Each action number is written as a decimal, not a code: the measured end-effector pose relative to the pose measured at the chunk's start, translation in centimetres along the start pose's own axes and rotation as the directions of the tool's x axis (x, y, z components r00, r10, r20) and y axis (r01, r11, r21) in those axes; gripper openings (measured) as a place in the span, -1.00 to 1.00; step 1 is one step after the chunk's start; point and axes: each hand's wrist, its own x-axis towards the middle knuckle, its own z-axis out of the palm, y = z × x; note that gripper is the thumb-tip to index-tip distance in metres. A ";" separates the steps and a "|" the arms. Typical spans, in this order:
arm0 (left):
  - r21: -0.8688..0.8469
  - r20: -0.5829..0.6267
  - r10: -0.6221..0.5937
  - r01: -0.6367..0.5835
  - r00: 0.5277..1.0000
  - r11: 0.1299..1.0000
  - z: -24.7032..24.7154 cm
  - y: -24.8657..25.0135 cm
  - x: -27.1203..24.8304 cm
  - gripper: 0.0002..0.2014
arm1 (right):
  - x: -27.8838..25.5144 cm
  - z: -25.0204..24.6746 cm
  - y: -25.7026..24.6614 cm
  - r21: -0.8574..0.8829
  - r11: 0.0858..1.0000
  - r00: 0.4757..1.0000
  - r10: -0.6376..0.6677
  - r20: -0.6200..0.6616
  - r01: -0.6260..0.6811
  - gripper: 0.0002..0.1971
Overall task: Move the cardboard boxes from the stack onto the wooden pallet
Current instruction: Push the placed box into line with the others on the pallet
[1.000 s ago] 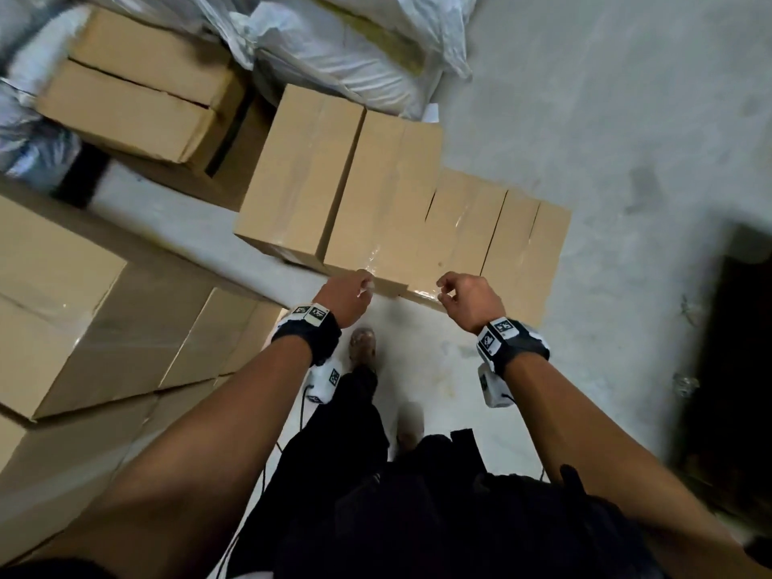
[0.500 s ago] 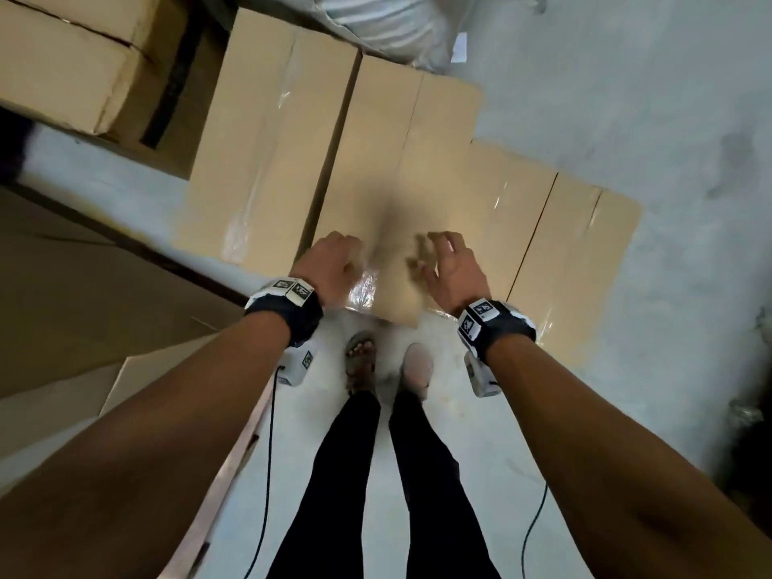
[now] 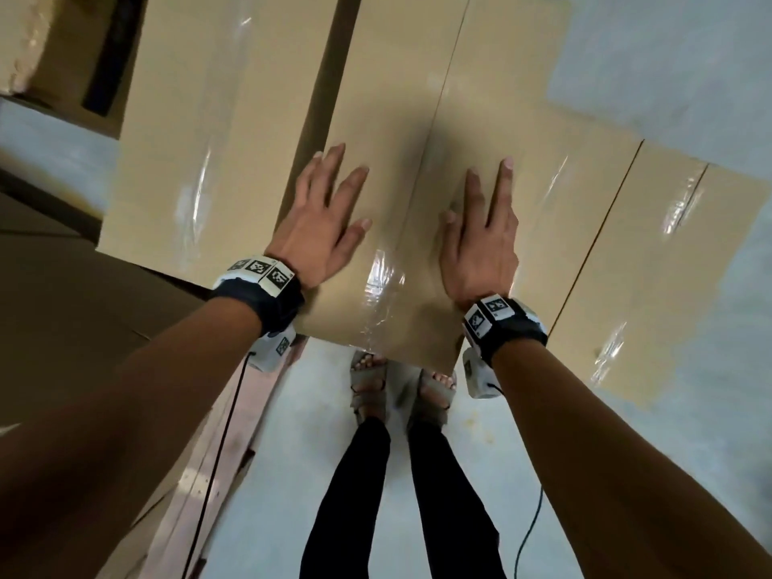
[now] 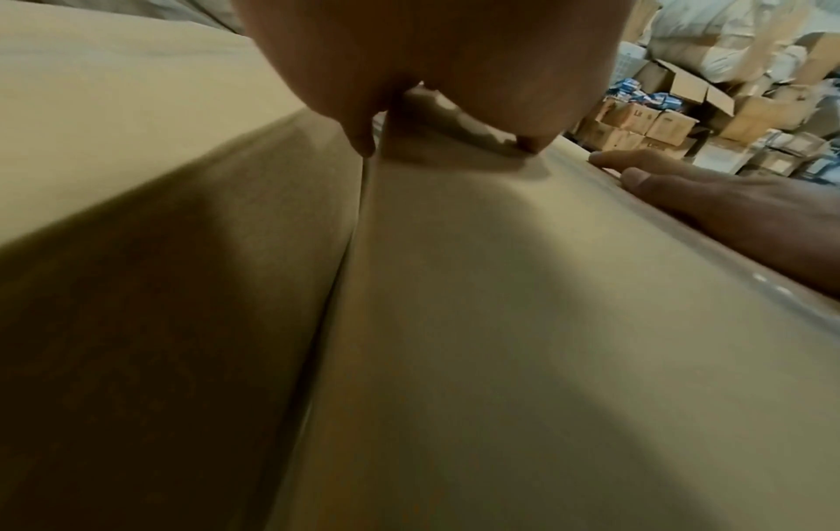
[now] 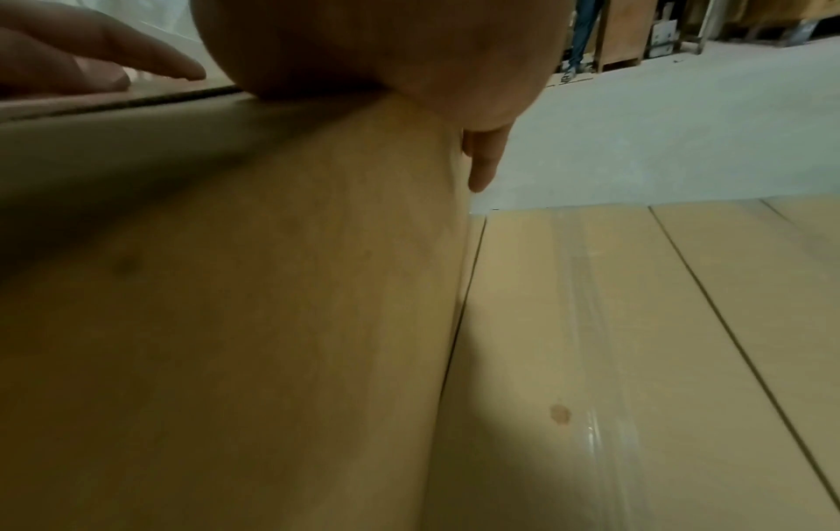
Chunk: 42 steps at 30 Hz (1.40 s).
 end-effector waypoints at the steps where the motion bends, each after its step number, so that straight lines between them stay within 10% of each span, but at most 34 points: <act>1: -0.015 0.002 0.020 -0.020 1.000 1.000 -0.2 0.3 0.4 -0.34 | -0.1 -0.4 0.3 0.013 1.000 1.000 -0.002 -0.005 0.002 -0.43; 11: -0.023 -0.014 0.348 -0.348 0.938 0.937 -2.5 0.9 7.2 -0.32 | -0.2 -1.7 2.8 0.143 0.989 0.999 -0.031 -0.036 0.035 -0.42; 24: -0.140 -0.029 0.232 -0.234 0.972 0.962 -1.1 0.9 4.1 -0.28 | 0.3 -4.0 3.1 0.275 0.942 0.981 -0.195 -0.008 0.190 -0.35; 42: -0.287 -0.200 0.106 -0.161 0.974 0.944 -17.9 16.0 -14.4 -0.27 | -12.5 -30.5 -7.0 0.224 0.919 0.944 -0.330 -0.014 0.325 -0.33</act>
